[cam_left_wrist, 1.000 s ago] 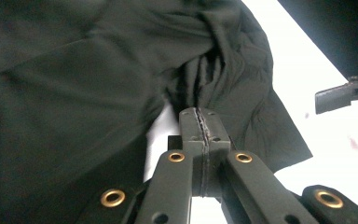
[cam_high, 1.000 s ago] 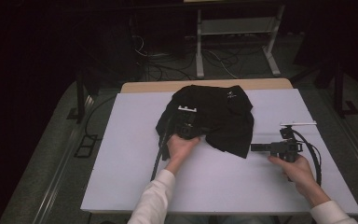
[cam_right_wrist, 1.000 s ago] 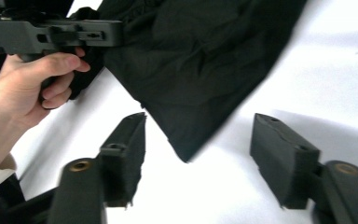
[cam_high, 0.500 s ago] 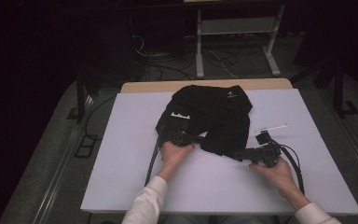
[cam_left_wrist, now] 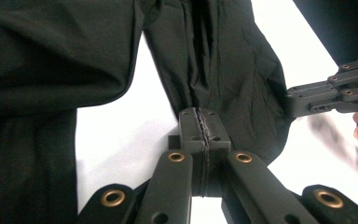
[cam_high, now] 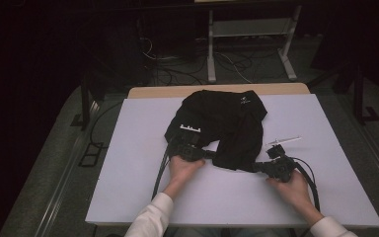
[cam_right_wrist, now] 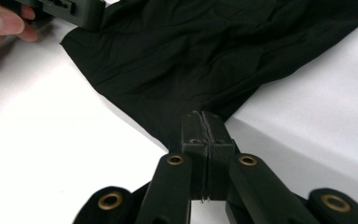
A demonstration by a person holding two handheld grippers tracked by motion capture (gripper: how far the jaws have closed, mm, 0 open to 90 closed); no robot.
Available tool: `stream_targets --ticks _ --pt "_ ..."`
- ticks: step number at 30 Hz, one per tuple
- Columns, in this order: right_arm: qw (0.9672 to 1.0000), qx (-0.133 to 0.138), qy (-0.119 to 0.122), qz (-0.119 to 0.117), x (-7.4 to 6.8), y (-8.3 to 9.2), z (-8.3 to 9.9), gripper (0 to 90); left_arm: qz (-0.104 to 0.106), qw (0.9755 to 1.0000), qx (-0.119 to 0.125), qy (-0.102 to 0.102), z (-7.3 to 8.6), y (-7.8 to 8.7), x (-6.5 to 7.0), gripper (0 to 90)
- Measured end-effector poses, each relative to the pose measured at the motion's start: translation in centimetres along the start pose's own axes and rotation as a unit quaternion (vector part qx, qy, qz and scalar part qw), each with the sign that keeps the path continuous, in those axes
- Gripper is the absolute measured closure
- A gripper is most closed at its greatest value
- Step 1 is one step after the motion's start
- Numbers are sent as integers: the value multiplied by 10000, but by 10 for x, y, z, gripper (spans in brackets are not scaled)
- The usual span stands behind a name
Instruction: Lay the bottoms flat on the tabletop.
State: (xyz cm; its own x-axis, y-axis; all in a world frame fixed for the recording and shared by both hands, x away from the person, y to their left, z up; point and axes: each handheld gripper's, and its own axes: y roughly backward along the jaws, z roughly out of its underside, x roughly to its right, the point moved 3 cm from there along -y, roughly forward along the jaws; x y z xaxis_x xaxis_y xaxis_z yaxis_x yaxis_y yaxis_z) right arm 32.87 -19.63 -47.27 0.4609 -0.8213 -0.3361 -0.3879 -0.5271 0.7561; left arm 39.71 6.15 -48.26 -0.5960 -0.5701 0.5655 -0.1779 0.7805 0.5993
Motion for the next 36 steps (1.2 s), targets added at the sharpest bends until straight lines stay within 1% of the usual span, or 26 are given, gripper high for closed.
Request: stream_targets --ticks 1,2,3,4,5,7,8,10,13,16,18,19,22,23,24,25,26,27,28,29,30,32,34,35,36 --pt "10000 0 0 0 0 0 0 881 2 10000 7 -3 0 0 0 900" --pt "9997 -62 -126 -201 3 0 0 885 31 10000 19 11 0 -1 1 900" --pt "9997 -62 -126 -201 3 0 0 885 31 10000 19 11 0 -1 1 900" --pt "9989 -73 -221 -405 8 3 -1 886 69 10000 45 26 -1 -1 3 900" --pt "9984 -60 -248 -500 11 6 -1 887 105 9999 60 36 -1 -1 4 900" --pt "9978 -7 -278 -609 16 12 -2 887 170 9998 103 55 -2 0 7 900" --pt "9969 40 -311 -720 20 18 -3 887 194 9997 111 61 -3 0 8 900" --pt "9958 77 -341 -850 27 26 -4 887 208 9997 104 24 -4 0 12 900" --pt "9928 113 -398 -1126 39 41 -7 888 284 9995 110 -26 -8 0 22 900" --pt "9920 90 -283 -1226 44 54 -9 888 338 9993 64 -169 -11 -3 34 900" --pt "9914 48 -186 -1292 47 63 -9 888 397 9988 39 -273 -12 -5 45 900" --pt "9907 23 -141 -1350 48 67 -8 888 417 9986 19 -321 -11 -6 49 900" --pt "9901 -67 -71 -1403 52 75 -3 888 462 9976 -87 -513 -8 -8 62 900" --pt "9897 -74 -86 -1425 53 78 0 888 462 9976 -87 -513 -8 -8 62 900" --pt "9889 -86 -113 -1482 55 80 4 888 501 9967 -148 -628 -3 -9 70 900" --pt "9884 -76 -131 -1513 56 82 6 888 519 9962 -181 -670 -1 -10 74 900" --pt "9884 -76 -131 -1513 56 82 6 888 519 9962 -181 -670 -1 -10 74 900" --pt "9878 -78 -146 -1549 58 84 9 888 533 9955 -225 -748 2 -10 78 900" --pt "9866 -89 -159 -1623 59 88 16 888 537 9950 -259 -807 5 -10 82 900" --pt "9863 -108 -159 -1639 60 90 19 888 552 9939 -347 -885 12 -10 88 900" --pt "9863 -108 -159 -1639 60 90 19 888 552 9939 -347 -885 12 -10 88 900" --pt "9852 -127 -129 -1705 61 97 26 888 552 9927 -426 -989 18 -9 94 900" --pt "9846 -130 -130 -1739 61 99 28 888 620 9919 -459 -1014 25 -8 100 900" --pt "9838 -176 -72 -1784 60 105 33 888 642 9911 -495 -1060 28 -8 104 900" --pt "9838 -176 -72 -1784 60 105 33 888 648 9906 -505 -1090 31 -8 106 900"
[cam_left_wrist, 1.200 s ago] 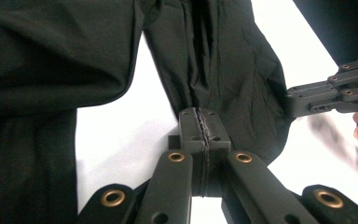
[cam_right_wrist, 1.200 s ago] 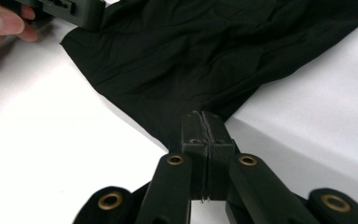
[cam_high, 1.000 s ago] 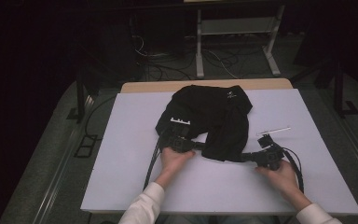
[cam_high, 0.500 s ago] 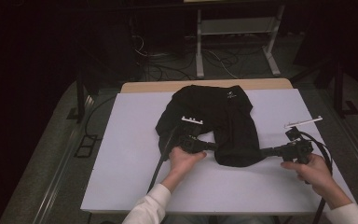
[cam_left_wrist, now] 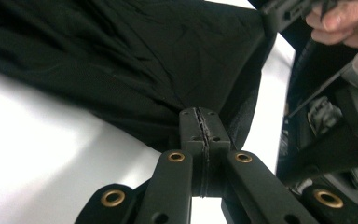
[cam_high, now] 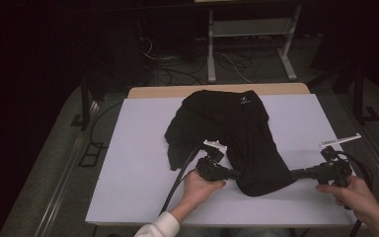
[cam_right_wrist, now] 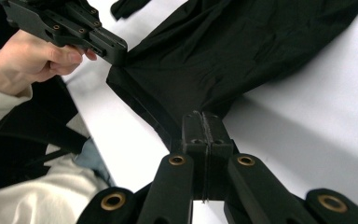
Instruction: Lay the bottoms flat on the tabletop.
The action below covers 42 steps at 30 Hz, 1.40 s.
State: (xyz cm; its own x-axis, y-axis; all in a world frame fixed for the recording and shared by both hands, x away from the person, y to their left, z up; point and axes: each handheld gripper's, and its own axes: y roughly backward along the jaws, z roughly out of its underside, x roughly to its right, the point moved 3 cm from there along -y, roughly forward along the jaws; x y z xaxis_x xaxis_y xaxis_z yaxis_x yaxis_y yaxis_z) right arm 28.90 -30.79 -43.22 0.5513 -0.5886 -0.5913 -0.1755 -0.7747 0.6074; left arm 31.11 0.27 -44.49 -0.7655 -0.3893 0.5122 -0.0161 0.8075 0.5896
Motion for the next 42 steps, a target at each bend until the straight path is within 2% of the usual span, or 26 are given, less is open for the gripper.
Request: stream_targets --ticks 4,8,9,11,16,24,32,35,36,37,38,41,42 --pt "9997 -207 127 -96 -7 4 15 888 151 9998 -100 -112 14 -4 13 900" --pt "9993 -284 157 -163 -10 5 26 888 260 9995 -158 -73 24 -7 19 900" --pt "9991 -354 162 -173 -10 5 34 888 315 9993 -183 -64 28 -9 22 900" --pt "9988 -423 161 -180 -11 6 41 888 355 9991 -232 -100 31 -12 26 900" --pt "9990 -397 74 -173 -8 12 56 888 449 9983 -341 -161 33 -21 33 900" --pt "9989 -441 -12 -134 0 21 68 888 542 9970 -488 -260 37 -34 45 900" --pt "9982 -580 -23 -175 -1 20 75 887 523 9965 -566 -308 39 -32 47 900" --pt "9978 -651 -37 -153 -2 18 75 877 514 9967 -568 -264 40 -31 46 897" --pt "9980 -629 41 46 -3 15 74 769 492 9971 -531 -224 41 -29 43 875" --pt "9980 -629 41 46 -3 15 74 769 492 9971 -531 -224 41 -29 43 837" --pt "9980 -615 73 135 -4 14 74 732 503 9974 -492 -173 41 -26 41 837" --pt "9980 -530 151 305 -6 13 69 624 447 9984 -321 -94 42 -15 36 666" --pt "9980 -449 246 368 -9 13 63 567 323 9991 -263 -119 42 -7 34 534"
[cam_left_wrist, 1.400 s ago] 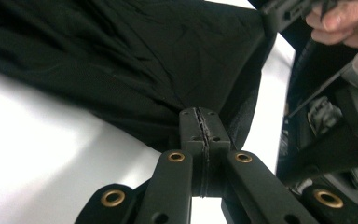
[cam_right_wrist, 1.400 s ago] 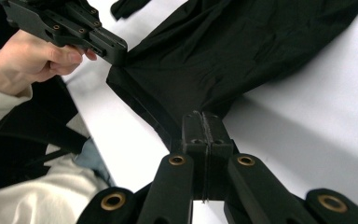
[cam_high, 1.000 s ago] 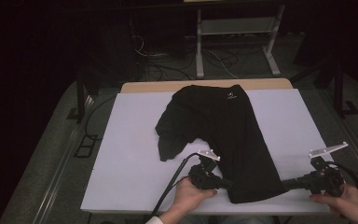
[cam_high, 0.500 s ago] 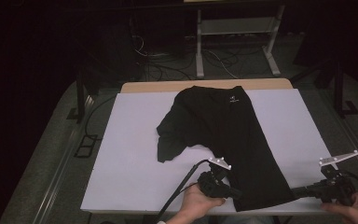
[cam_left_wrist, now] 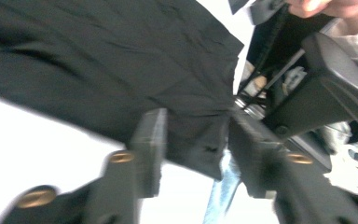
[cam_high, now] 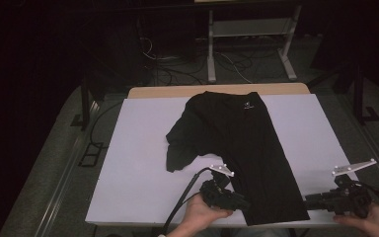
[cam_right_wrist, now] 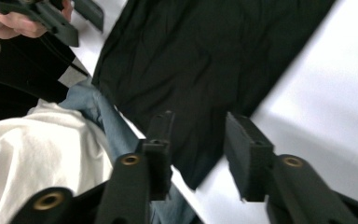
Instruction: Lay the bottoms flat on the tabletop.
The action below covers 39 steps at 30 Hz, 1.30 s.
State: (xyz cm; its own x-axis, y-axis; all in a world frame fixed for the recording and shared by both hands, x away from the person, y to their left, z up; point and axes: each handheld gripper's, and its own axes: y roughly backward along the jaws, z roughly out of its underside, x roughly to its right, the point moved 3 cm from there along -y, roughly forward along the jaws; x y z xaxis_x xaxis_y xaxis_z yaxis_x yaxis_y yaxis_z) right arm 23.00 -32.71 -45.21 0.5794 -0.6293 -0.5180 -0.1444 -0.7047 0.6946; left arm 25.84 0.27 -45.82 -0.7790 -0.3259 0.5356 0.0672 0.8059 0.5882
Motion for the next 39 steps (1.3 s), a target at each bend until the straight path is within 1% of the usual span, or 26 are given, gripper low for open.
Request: stream_targets --ticks 1,2,3,4,5,6,7,8,9,10,11,12,13,14,16,17,18,19,20,23,26,28,31,33,34,39 --pt "10000 46 53 26 -1 0 -3 534 -34 10000 60 -37 0 5 -1 500" --pt "10000 46 53 26 -1 0 -3 534 -34 10000 60 -37 0 5 -1 455" --pt "9999 86 107 68 -3 0 -7 493 -77 9999 116 -63 0 13 -2 455" --pt "9997 105 169 125 -5 0 -12 454 -112 9998 171 -87 -1 18 -3 407" --pt "9995 150 225 172 -9 -2 -22 374 -149 9995 237 -121 -1 24 -4 309" --pt "9995 150 225 172 -9 -2 -22 374 -195 9992 330 -137 -2 30 -5 309" --pt "9993 170 271 203 -13 -5 -32 301 -291 9985 421 -185 -3 40 -8 219" --pt "9993 170 271 203 -13 -5 -32 301 -291 9985 421 -185 -3 40 -8 188" --pt "9989 199 341 262 -16 -9 -42 223 -357 9980 463 -242 -3 46 -10 154" --pt "9989 199 341 262 -16 -9 -42 223 -403 9976 491 -268 -3 50 -11 154" --pt "9986 189 396 307 -20 -13 -51 159 -446 9973 507 -296 -4 54 -13 106" --pt "9984 199 411 324 -21 -16 -55 131 -477 9971 497 -312 -4 57 -15 68" --pt "9983 213 417 338 -22 -18 -59 128 -530 9972 397 -339 -4 62 -18 23" --pt "9983 213 417 338 -22 -18 -59 128 -530 9972 397 -339 -4 62 -18 1" --pt "9981 231 472 320 -27 -24 -69 59 -582 9967 398 -410 -4 67 -21 1" --pt "9981 231 472 320 -27 -24 -69 59 -604 9964 417 -413 -4 70 -22 1" --pt "9978 201 507 366 -29 -28 -76 10 -666 9958 442 -452 -4 75 -24 1" --pt "9978 201 507 366 -29 -28 -76 10 -666 9958 442 -452 -4 75 -24 1" --pt "9977 196 527 367 -31 -29 -78 0 -740 9951 457 -480 -4 78 -25 1" --pt "9972 189 637 345 -38 -34 -91 0 -807 9939 571 -489 -4 89 -30 0" --pt "9969 179 675 360 -40 -35 -96 0 -856 9932 576 -531 -3 95 -32 1" --pt "9965 204 762 282 -46 -37 -105 0 -900 9928 592 -527 -2 100 -35 1" --pt "9959 184 844 277 -51 -39 -112 0 -983 9916 679 -496 -2 112 -40 1" --pt "9956 195 887 235 -54 -41 -118 0 -1010 9913 685 -497 -2 115 -42 1" --pt "9955 188 908 209 -55 -42 -120 0 -1068 9903 711 -524 -3 120 -44 1" --pt "9941 205 1057 155 -60 -45 -133 0 -1194 9887 704 -575 -6 130 -48 1"
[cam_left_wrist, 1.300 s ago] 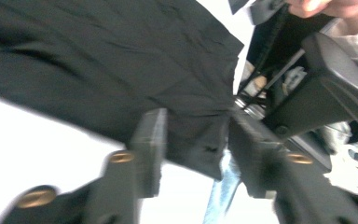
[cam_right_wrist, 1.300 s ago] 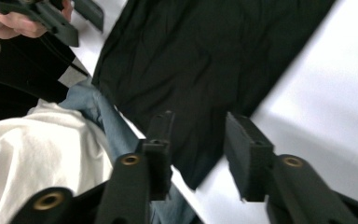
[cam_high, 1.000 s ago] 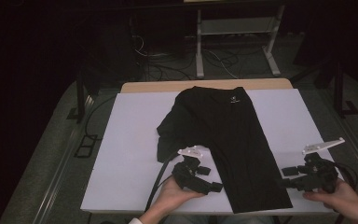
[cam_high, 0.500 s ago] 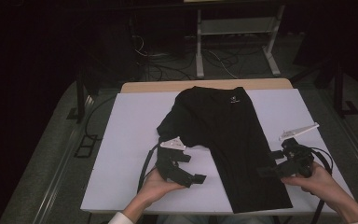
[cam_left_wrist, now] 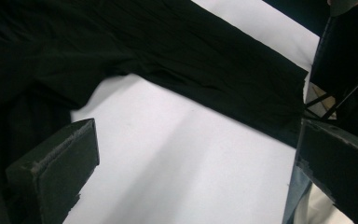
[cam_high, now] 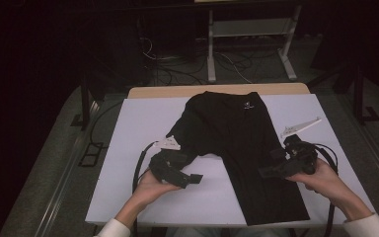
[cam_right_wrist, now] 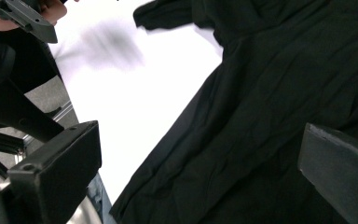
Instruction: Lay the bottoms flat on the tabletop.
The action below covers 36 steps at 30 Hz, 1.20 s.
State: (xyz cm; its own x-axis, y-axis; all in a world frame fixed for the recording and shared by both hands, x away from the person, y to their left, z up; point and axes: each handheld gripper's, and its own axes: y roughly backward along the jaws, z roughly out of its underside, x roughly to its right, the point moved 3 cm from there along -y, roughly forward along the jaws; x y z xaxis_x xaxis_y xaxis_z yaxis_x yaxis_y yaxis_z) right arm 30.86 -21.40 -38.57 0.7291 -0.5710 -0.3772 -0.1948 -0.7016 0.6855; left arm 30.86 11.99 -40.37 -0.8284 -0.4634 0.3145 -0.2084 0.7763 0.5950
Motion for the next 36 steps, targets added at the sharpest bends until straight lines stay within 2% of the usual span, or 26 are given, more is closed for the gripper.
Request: stream_targets --ticks 7,12,19,23,25,31,36 --pt "9999 85 104 -42 0 -8 -19 0 -234 9997 74 -47 -9 18 -13 1" --pt "9998 128 156 -57 0 -20 -32 0 -396 9988 260 86 -10 33 -29 2" --pt "9996 163 186 -96 -2 -33 -49 0 -660 9972 286 200 -12 46 -48 2" --pt "9994 211 239 -146 -4 -45 -62 0 -756 9966 226 226 -14 48 -56 2" --pt "9992 243 255 -170 -6 -51 -69 0 -790 9960 251 320 -14 48 -66 2" --pt "9990 281 268 -225 -9 -66 -81 0 -853 9948 225 504 -8 43 -81 2" --pt "9986 304 279 -317 -16 -86 -88 0 -927 9937 -6 634 3 35 -91 2"
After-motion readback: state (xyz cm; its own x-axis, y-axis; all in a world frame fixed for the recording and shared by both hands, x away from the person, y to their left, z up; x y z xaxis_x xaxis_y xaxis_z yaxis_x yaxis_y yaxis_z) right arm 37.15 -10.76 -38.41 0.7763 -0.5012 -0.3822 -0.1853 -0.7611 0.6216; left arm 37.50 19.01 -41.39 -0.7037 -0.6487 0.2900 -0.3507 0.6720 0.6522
